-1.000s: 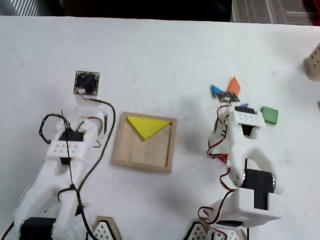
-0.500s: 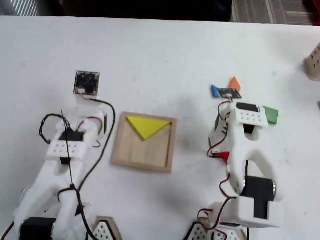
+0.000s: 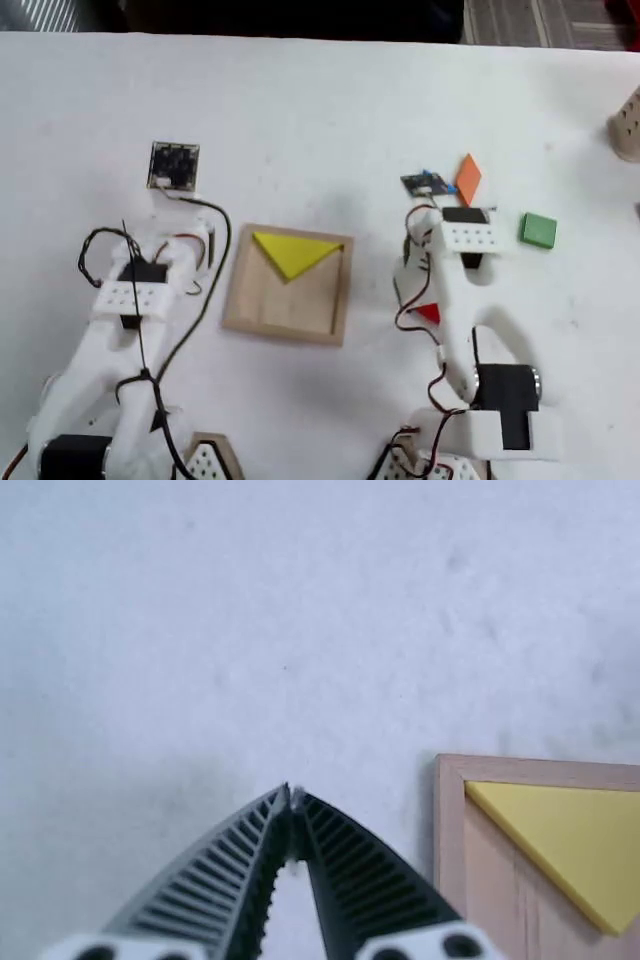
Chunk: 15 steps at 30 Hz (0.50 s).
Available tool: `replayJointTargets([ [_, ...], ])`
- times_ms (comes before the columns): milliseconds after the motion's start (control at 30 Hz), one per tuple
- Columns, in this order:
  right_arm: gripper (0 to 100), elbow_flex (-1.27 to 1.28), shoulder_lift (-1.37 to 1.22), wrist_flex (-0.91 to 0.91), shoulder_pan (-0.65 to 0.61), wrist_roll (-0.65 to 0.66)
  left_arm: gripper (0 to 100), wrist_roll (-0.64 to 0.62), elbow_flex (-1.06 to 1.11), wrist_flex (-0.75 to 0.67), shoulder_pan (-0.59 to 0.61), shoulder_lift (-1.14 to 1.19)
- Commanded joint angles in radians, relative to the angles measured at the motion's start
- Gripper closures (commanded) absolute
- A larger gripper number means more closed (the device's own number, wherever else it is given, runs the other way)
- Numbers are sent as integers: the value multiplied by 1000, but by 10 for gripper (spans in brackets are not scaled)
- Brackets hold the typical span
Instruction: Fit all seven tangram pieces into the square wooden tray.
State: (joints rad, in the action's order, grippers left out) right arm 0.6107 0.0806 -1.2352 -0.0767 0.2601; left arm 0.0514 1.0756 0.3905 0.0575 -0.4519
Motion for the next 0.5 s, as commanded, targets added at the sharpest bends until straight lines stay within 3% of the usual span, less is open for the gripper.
replayJointTargets([
  [0, 803, -35, 45, -2, -67, -8, 980, 8, -11, -23, -5, -31],
  [167, 802, -74, 45, -4, -171, -9, 980, 8, -12, -18, 2, -33],
  [467, 803, -158, 38, -2, -387, -57, 980, -2, -60, -2, 137, -31],
])
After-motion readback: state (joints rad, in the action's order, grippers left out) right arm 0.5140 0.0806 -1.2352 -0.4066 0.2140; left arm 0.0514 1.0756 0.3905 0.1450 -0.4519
